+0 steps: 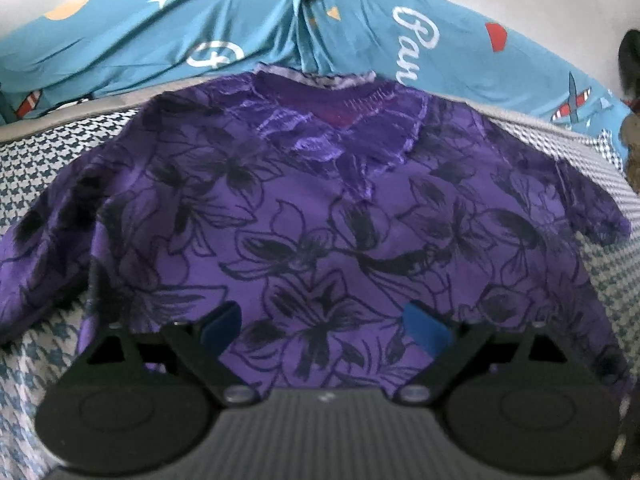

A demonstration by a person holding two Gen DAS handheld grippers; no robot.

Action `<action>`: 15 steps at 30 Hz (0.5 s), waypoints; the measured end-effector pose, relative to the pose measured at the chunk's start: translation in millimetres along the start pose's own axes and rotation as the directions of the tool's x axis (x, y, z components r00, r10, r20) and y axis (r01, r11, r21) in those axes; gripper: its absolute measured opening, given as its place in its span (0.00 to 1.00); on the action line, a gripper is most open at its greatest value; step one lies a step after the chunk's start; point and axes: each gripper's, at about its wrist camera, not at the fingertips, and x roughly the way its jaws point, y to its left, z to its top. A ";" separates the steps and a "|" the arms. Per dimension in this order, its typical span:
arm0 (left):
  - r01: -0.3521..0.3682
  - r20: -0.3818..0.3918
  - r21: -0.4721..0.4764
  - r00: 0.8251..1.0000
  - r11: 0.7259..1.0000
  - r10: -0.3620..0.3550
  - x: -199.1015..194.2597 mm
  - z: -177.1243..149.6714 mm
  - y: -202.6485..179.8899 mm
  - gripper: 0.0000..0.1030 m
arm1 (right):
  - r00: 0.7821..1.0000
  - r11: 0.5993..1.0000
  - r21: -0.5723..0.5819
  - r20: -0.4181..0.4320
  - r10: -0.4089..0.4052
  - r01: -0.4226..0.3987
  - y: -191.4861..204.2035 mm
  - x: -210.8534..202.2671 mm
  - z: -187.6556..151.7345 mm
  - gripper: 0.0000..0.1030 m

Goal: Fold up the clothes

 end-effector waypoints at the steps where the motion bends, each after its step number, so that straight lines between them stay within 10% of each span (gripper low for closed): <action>1: -0.001 -0.002 0.005 1.000 1.000 0.001 2.0 -0.5 -2.0 0.91 | 1.000 1.000 0.019 0.006 -0.022 0.021 -8.6 -0.2 3.0 0.05; 15: -0.019 -0.026 0.007 0.999 1.000 0.019 22.9 0.5 -15.9 0.91 | 0.964 0.945 0.210 0.037 -0.265 0.252 -113.9 -3.7 19.6 0.06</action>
